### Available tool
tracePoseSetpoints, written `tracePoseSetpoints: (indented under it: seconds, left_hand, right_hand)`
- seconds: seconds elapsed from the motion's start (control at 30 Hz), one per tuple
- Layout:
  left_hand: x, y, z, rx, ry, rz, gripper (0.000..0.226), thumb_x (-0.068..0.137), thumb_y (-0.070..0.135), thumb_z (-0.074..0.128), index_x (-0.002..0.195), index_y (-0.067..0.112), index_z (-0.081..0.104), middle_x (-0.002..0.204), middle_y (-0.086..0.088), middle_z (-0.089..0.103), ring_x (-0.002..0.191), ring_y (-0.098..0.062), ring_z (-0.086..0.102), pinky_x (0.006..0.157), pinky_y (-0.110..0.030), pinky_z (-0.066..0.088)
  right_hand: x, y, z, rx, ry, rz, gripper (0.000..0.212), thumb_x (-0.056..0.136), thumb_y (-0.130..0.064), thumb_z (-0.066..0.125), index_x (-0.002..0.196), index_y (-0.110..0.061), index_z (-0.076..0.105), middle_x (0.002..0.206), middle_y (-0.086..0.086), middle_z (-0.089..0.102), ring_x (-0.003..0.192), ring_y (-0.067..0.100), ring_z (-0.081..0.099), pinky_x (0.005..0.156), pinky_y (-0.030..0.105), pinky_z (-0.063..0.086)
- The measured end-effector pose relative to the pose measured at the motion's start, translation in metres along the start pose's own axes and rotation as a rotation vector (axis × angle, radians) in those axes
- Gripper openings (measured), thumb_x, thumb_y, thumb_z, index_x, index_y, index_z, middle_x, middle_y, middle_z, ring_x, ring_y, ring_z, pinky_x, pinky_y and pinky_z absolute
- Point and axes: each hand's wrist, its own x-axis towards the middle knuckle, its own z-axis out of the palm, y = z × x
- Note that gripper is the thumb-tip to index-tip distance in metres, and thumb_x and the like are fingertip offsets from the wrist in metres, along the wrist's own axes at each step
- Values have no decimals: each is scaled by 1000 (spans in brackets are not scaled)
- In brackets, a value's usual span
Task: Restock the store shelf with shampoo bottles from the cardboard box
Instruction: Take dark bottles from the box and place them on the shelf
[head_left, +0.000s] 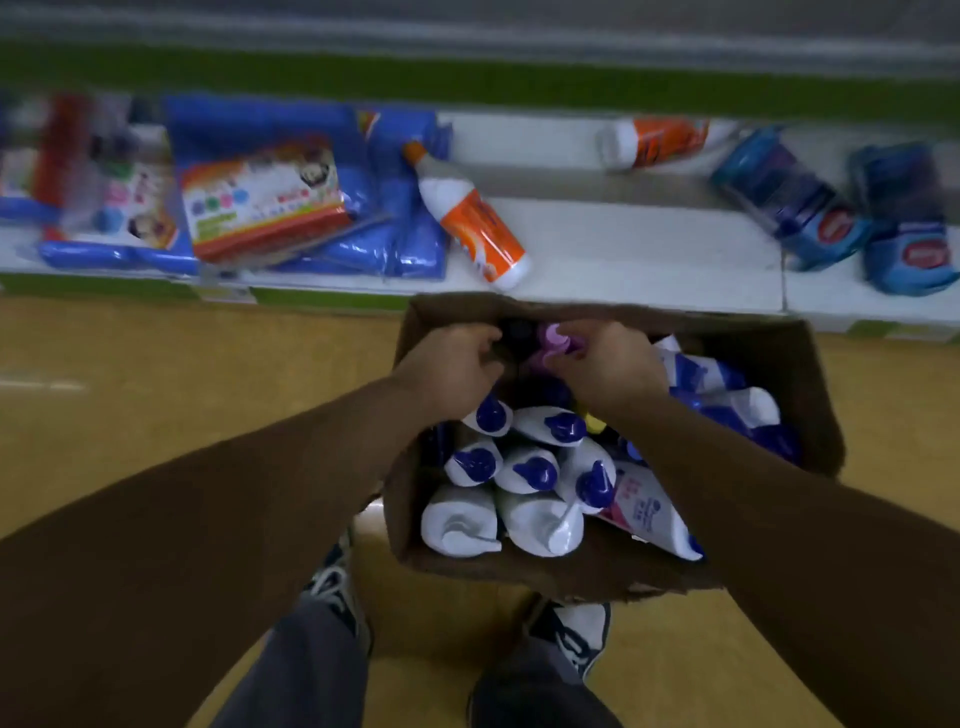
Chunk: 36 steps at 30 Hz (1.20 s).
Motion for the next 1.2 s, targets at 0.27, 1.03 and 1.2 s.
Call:
tracePoseSetpoints:
  seconds: [0.27,1.03,1.2]
  left_hand:
    - [74,-42,42,2,-26,-53,61,95,21,57,151,25,36,150,-4,47,137,-22,43,114,-28,32]
    - [-3,15,-81,-55,41,178,34,86,33,72,119,36,64,107,14,72,98,-1,66,93,-30,52]
    - [-75,71,-155,-117,51,199,24,89,27,71,112,32,67,102,17,71,95,6,64,93,-29,52]
  right_hand:
    - [58,7,68,-268,-19,-15,30,92,-35,53,121,-30,60,110,6,67,116,34,50,77,37,42]
    - [-9,-39,-47,177,-59,-239,22,86,-43,66,107,-37,66,91,-11,72,88,14,66,76,33,53]
    - [-67,-83,-121,337,-81,-298,31,85,-45,66,116,-40,65,100,-19,74,95,6,69,87,40,55]
